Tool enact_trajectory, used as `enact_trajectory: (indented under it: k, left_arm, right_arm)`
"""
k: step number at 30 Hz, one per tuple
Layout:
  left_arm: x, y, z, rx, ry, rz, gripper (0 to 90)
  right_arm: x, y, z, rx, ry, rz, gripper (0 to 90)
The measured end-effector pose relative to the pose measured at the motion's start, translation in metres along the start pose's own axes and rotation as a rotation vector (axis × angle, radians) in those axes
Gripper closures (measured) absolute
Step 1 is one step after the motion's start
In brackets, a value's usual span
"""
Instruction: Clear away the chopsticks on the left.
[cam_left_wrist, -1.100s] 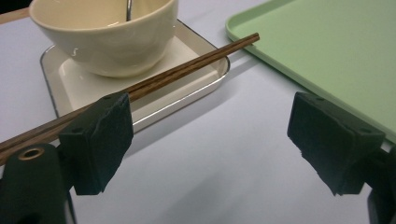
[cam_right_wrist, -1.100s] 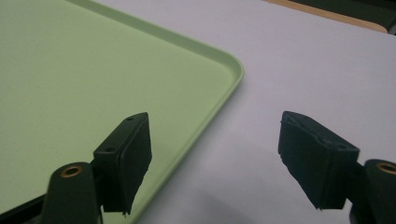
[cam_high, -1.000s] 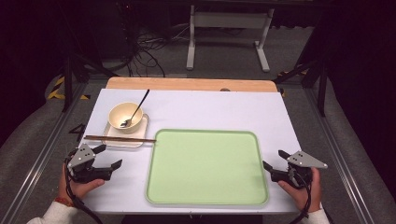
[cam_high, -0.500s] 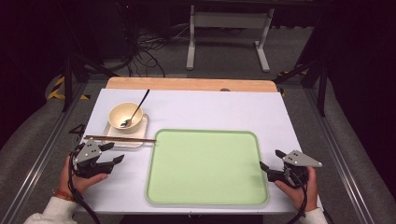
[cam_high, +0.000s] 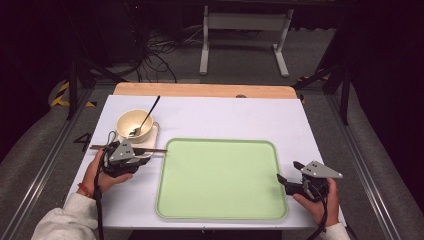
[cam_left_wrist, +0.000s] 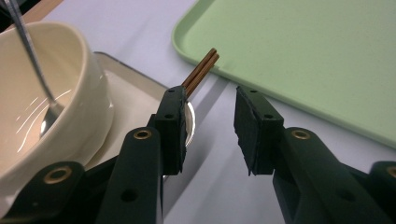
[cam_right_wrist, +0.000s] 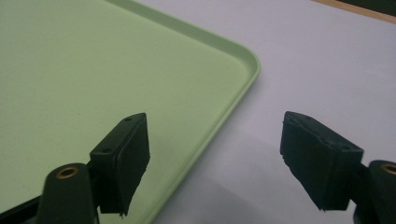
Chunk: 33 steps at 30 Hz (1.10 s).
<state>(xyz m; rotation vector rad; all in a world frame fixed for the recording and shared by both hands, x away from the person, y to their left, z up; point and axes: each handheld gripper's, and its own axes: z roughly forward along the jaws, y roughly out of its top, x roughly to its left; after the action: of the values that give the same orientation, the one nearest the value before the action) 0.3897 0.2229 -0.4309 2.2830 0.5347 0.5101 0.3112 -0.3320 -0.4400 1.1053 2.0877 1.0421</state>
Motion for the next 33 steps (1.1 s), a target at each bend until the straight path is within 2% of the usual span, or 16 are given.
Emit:
enact_trajectory:
  k: [3,9,13,21,24,31,33]
  left_arm:
    - [0.001,0.004,0.007,0.011,-0.005,0.011,66.4]
    - [0.005,0.008,0.019,0.042,-0.009,0.005,65.8]
    - [0.008,0.010,0.023,0.034,-0.018,-0.011,64.8]
    - [0.010,0.013,0.032,0.046,-0.040,-0.003,64.5]
    - [0.011,0.012,0.034,0.061,-0.039,0.002,65.4]
    - [0.014,0.007,0.032,0.048,-0.042,-0.010,65.9]
    - [0.016,0.007,0.031,0.040,-0.042,-0.016,63.6]
  right_arm:
    - [0.000,0.000,0.001,0.003,0.003,-0.002,24.3]
    - [0.000,0.000,0.001,0.005,0.004,-0.002,24.3]
    - [0.000,0.000,0.001,0.005,0.005,-0.002,24.3]
    - [0.001,0.000,0.001,0.007,0.011,-0.003,24.3]
    - [0.001,0.000,0.001,0.006,0.011,-0.005,24.3]
    - [0.001,0.000,0.001,0.007,0.010,-0.006,24.4]
    - [0.001,0.000,0.001,0.005,0.009,-0.006,24.4]
